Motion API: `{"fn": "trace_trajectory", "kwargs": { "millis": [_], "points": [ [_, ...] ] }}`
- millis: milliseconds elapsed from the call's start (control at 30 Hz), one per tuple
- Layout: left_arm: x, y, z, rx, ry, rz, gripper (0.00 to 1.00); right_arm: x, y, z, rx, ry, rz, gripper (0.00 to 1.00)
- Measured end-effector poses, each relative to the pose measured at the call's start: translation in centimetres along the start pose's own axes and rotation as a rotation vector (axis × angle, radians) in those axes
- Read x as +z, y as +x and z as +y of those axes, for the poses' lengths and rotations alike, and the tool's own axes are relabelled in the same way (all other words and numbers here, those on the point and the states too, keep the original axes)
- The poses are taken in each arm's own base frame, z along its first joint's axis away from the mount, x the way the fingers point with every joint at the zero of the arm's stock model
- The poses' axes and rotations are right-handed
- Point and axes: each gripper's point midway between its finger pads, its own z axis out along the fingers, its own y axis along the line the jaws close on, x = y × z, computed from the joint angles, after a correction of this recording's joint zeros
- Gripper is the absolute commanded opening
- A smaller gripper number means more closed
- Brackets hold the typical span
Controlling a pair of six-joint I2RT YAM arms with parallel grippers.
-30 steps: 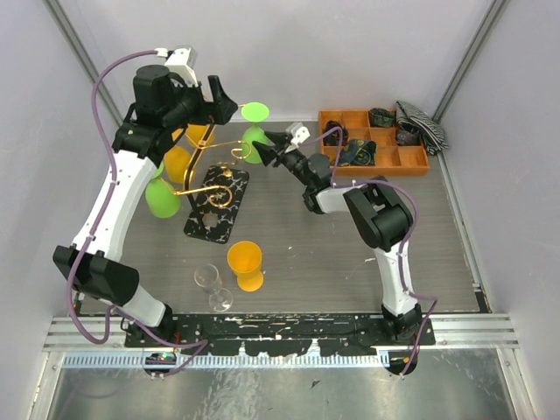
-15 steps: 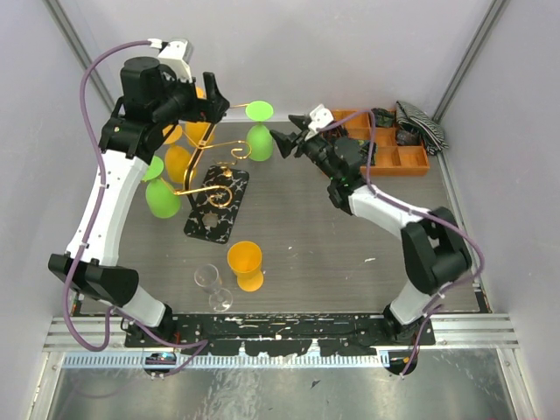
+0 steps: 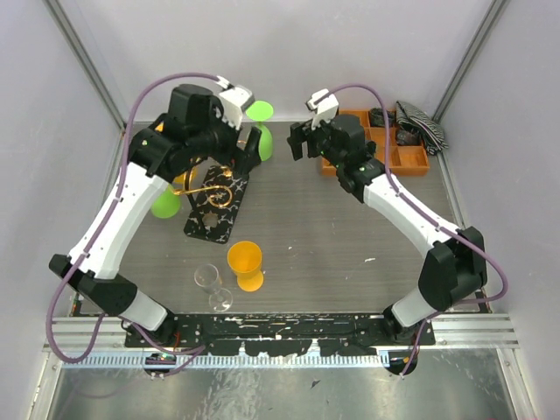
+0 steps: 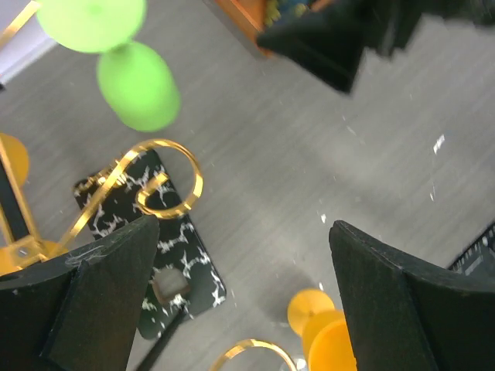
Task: Place the wine glass upside down on the wine glass rack
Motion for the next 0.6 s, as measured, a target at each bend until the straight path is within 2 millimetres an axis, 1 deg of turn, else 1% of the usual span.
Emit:
{"fn": "trace_trajectory", "kwargs": {
  "millis": [67, 133, 200, 267, 333, 400, 467, 533, 600],
  "points": [
    [-0.7, 1.4, -2.1, 0.035, 0.030, 0.053, 0.98, -0.1, 0.3, -1.2, 0.030, 0.044, 0.048, 0.85],
    [-1.6, 2.2, -3.5, 0.057, 0.047, 0.083, 0.97, -0.1, 0.5, -2.9, 0.074, 0.095, 0.086, 0.84],
    [-2.6, 2.8, -4.9, 0.075, 0.064, 0.104, 0.97, -0.1, 0.7, -5.1, 0.127, 0.153, 0.115, 0.83],
    [-3.6, 3.5, -6.6, 0.089, 0.093, 0.128, 0.96, -0.1, 1.2, -7.9, 0.183, 0.219, 0.150, 0.82],
    [-4.3, 4.4, -8.3, 0.098, 0.124, 0.158, 0.95, -0.2, 2.1, -10.4, 0.226, 0.277, 0.186, 0.82],
    [-4.8, 5.4, -9.8, 0.092, 0.153, 0.198, 0.94, -0.5, 3.5, -12.2, 0.250, 0.323, 0.232, 0.81],
    [-4.9, 6.4, -10.8, 0.081, 0.168, 0.232, 0.94, -0.7, 4.8, -12.8, 0.265, 0.340, 0.276, 0.80],
    [-4.9, 7.6, -11.7, 0.067, 0.174, 0.273, 0.94, -1.0, 5.9, -12.4, 0.277, 0.335, 0.321, 0.78],
    [-4.7, 9.1, -12.8, 0.059, 0.186, 0.318, 0.93, -1.2, 6.4, -11.8, 0.284, 0.320, 0.345, 0.74]
  ]
}}
